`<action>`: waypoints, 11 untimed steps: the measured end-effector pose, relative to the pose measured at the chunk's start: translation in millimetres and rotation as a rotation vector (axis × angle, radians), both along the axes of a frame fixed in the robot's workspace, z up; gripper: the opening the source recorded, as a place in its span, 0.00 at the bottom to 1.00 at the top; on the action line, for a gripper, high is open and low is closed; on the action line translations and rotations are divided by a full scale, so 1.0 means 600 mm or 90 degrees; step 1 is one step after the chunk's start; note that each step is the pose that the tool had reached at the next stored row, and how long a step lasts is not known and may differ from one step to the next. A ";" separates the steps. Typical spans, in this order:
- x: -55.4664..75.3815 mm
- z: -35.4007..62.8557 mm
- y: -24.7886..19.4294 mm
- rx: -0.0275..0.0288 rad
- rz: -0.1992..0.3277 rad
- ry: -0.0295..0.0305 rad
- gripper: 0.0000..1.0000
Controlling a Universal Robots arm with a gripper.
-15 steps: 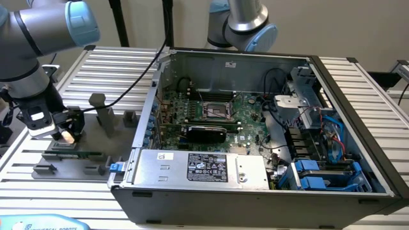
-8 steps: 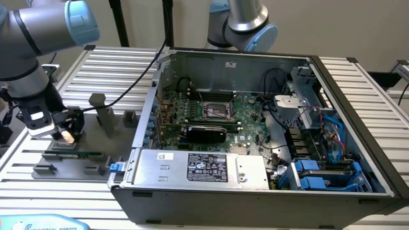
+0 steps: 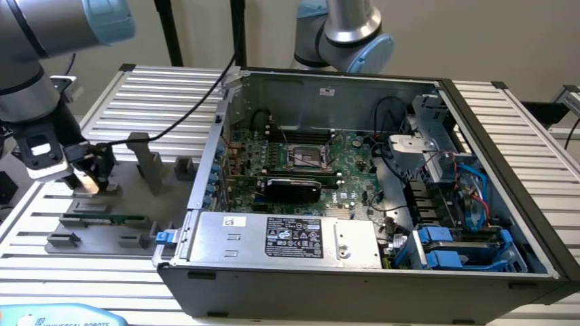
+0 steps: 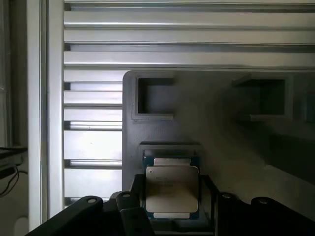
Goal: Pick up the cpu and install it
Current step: 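Pick up the cpu and move it towards the insertion slot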
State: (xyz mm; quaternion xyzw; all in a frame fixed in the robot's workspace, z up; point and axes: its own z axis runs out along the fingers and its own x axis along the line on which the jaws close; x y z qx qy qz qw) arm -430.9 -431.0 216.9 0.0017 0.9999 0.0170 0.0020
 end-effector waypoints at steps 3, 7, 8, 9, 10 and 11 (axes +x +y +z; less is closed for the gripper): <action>0.000 0.023 0.0000 0.0002 0.000 0.0000 0.55; 0.000 0.053 0.0000 0.0002 0.000 0.0000 0.55; 0.000 0.061 0.0000 0.0001 0.000 0.0001 0.55; 0.000 0.068 0.0000 0.0001 0.000 0.0000 0.55; 0.000 0.076 0.0000 0.0001 0.000 0.0000 0.55; 0.000 0.083 0.0000 0.0001 0.000 0.0000 0.55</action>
